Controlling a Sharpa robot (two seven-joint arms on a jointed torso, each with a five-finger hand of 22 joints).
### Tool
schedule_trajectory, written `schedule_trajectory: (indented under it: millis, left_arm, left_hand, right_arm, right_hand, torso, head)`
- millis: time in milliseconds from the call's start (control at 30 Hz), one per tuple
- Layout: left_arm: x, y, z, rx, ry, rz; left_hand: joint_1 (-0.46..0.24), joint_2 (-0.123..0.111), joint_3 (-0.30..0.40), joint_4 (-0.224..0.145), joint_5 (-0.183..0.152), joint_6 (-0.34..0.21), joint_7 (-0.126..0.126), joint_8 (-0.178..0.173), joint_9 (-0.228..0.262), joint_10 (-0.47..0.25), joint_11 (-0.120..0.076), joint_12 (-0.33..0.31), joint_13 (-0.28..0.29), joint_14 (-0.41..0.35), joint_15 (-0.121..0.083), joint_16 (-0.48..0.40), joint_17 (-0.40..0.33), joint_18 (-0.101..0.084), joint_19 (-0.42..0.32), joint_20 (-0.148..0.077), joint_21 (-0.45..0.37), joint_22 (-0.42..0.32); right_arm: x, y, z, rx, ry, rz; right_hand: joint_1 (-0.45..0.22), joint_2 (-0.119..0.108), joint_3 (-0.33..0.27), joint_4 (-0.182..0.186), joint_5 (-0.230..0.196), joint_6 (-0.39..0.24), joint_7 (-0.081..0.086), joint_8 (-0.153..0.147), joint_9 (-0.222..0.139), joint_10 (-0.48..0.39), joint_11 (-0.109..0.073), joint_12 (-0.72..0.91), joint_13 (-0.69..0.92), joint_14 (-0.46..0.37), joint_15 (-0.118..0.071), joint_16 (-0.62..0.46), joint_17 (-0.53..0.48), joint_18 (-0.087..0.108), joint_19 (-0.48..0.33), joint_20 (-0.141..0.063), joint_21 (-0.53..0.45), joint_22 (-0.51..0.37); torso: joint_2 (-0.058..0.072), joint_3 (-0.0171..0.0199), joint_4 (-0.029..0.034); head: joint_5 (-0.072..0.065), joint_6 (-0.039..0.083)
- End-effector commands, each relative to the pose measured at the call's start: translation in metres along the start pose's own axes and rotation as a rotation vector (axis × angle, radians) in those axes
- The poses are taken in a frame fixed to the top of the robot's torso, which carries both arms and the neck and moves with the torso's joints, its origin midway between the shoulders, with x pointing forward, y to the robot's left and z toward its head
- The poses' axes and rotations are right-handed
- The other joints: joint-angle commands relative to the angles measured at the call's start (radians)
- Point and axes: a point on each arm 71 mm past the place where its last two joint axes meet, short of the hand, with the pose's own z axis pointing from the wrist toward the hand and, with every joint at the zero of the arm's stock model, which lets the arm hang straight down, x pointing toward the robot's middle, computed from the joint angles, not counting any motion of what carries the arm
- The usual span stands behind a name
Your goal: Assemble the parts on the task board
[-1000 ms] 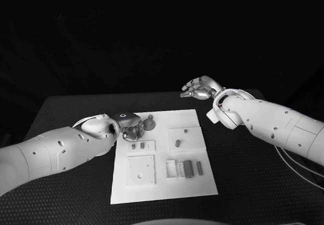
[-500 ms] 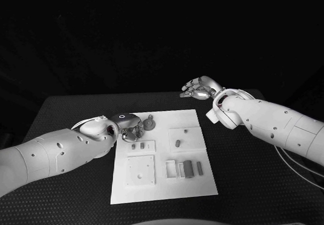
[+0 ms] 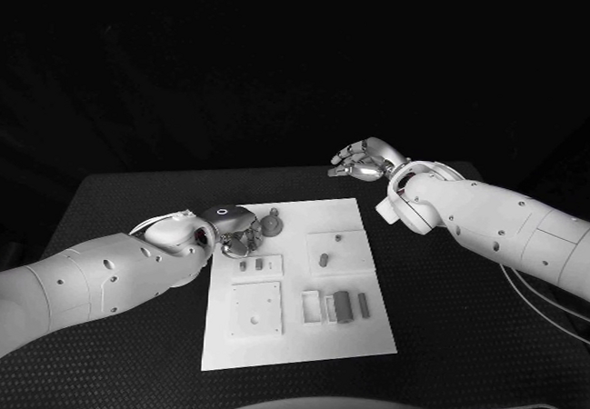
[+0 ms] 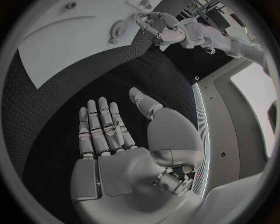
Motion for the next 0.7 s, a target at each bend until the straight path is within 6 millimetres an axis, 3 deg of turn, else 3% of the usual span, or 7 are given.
schedule_trajectory:
  millis: [33, 167, 467, 700]
  left_arm:
    - [0.0033, -0.0058, 0.0008, 0.03, 0.013, -0.032]
    - [0.0014, -0.0037, 0.0004, 0.026, -0.015, -0.063]
    - [0.0012, 0.0, -0.0004, 0.006, -0.017, -0.096]
    - [0.0007, 0.0042, -0.0012, -0.011, -0.025, -0.115]
  left_hand:
    - [-0.011, 0.0, 0.001, -0.001, -0.003, 0.0, 0.005, 0.001, -0.002, -0.001, 0.004, 0.0, 0.001, -0.01, 0.002, -0.001, 0.001, 0.018, -0.008, 0.001, -0.001, 0.023]
    - [-0.021, -0.012, -0.012, -0.001, -0.036, -0.035, 0.018, -0.014, -0.007, -0.036, 0.018, -0.018, -0.004, -0.04, 0.016, -0.017, -0.005, 0.014, -0.037, 0.011, -0.013, 0.02]
    - [-0.049, -0.034, -0.042, 0.004, -0.041, -0.081, 0.038, -0.029, -0.01, -0.08, 0.036, -0.017, -0.007, -0.074, 0.035, -0.032, -0.012, 0.018, -0.067, 0.029, -0.032, 0.02]
    - [-0.063, -0.042, -0.066, 0.003, -0.041, -0.113, 0.051, -0.04, -0.012, -0.091, 0.039, -0.015, -0.006, -0.081, 0.037, -0.033, -0.015, 0.023, -0.071, 0.034, -0.037, 0.02]
  right_arm:
    - [0.0013, 0.0006, 0.0001, -0.005, 0.013, 0.003]
    - [0.0012, 0.0005, 0.0001, -0.005, 0.013, 0.003]
    - [0.0008, -0.0004, -0.0002, 0.0, 0.016, 0.004]
    - [0.0011, -0.0006, 0.0001, 0.002, 0.018, 0.006]
  right_hand:
    - [-0.011, -0.002, -0.004, 0.004, 0.0, -0.008, 0.026, 0.004, -0.001, 0.006, 0.0, -0.003, -0.002, 0.008, 0.0, -0.004, -0.001, 0.008, 0.005, 0.0, -0.005, 0.001]
    - [-0.011, -0.003, -0.004, 0.004, 0.0, -0.008, 0.026, 0.004, -0.001, 0.006, 0.0, -0.003, -0.002, 0.007, 0.0, -0.004, -0.001, 0.008, 0.005, 0.0, -0.006, 0.001]
    - [-0.011, -0.003, -0.004, 0.004, 0.0, -0.009, 0.026, 0.004, -0.002, 0.006, 0.0, -0.003, -0.004, 0.007, 0.0, -0.005, -0.002, 0.008, 0.004, 0.0, -0.007, 0.002]
    - [-0.011, -0.003, -0.004, 0.005, 0.0, -0.009, 0.026, 0.004, -0.002, 0.006, 0.0, -0.003, -0.005, 0.006, 0.001, -0.006, -0.002, 0.008, 0.004, 0.0, -0.007, 0.002]
  torso:
    - [0.0, 0.0004, 0.0001]
    - [0.0, 0.0007, 0.0001]
    - [0.0, 0.0009, -0.0002]
    - [0.0, 0.001, 0.0001]
  head:
    - [-0.001, -0.001]
    - [-0.001, -0.001]
    - [-0.001, 0.001]
    - [-0.002, 0.0]
